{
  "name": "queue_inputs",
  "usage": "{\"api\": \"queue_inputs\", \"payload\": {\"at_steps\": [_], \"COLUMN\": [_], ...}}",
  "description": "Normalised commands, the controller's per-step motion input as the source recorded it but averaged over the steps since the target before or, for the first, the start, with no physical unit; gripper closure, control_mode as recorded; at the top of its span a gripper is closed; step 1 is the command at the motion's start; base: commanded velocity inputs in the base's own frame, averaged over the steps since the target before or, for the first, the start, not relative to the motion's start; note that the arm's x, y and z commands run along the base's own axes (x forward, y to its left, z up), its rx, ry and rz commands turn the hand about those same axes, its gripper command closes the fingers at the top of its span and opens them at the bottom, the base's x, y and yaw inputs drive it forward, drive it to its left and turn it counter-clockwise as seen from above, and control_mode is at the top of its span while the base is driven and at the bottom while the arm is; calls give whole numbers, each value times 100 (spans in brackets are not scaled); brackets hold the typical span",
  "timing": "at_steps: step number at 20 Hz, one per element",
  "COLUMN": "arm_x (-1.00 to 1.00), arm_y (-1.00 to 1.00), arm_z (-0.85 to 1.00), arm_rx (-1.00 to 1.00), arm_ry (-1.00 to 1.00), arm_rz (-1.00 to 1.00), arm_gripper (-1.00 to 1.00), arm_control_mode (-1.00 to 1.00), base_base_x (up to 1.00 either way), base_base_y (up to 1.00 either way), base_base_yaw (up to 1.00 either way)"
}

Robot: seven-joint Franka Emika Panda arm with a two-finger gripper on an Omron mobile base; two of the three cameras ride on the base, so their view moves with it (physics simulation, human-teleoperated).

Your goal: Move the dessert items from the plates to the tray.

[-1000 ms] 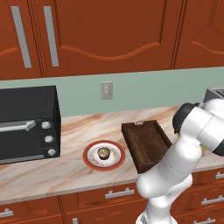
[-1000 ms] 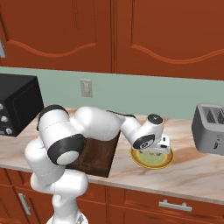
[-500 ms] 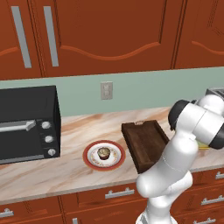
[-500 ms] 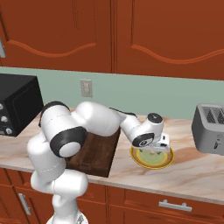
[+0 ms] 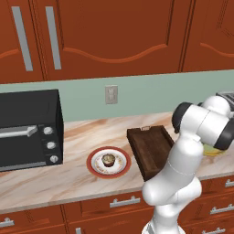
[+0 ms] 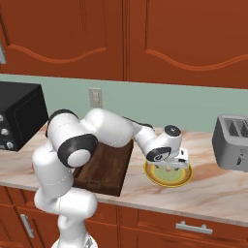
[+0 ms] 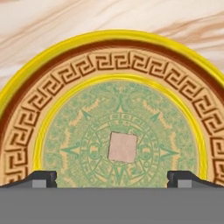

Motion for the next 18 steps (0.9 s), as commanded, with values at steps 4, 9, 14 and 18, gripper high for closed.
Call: {"api": "queue_inputs", "payload": {"at_steps": [4, 9, 14, 18], "arm_x": [3, 4, 8, 9], "arm_y": [-5, -2, 0, 0], "arm_z": [-7, -7, -5, -5], "arm_rx": [0, 0, 0, 0], "arm_ry": [0, 0, 0, 0], "arm_rz": [0, 0, 0, 0], "arm_gripper": [-100, -100, -100, -100], "arm_control_mode": [-100, -100, -100, -100], "base_base_x": [0, 0, 0, 0], "base_base_y": [0, 0, 0, 0], "base_base_yaw": [0, 0, 0, 0]}}
